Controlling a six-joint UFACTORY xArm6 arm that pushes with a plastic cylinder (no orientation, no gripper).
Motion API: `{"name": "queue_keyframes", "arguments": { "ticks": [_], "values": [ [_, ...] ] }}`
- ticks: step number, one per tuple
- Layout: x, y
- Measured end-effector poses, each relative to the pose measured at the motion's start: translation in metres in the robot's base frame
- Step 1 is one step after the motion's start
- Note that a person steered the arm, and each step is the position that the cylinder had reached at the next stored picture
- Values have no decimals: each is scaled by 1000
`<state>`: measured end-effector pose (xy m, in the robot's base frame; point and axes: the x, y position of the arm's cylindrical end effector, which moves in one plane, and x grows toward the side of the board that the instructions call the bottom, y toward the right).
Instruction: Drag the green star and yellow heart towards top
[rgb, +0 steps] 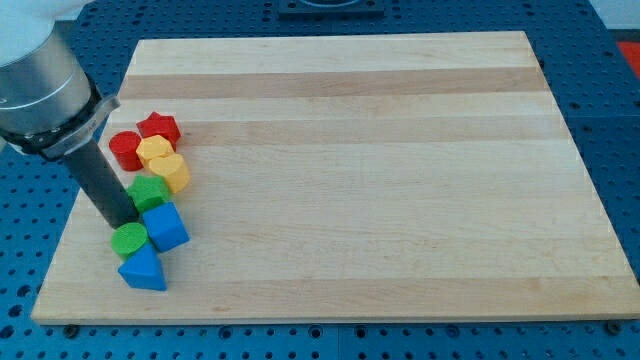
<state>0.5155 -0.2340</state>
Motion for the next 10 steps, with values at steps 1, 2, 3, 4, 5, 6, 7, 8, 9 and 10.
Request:
{"name": "queue_keyframes", "arguments": {
  "ticks": [1,2,3,4,5,6,7,8,9,10],
  "values": [
    [0,-12],
    [-13,-10],
    [-26,7],
    [-27,32],
    [-30,56],
    [-41,83],
    [-59,109],
    [-80,126],
    [-104,143],
    [-145,142]
  ]
}}
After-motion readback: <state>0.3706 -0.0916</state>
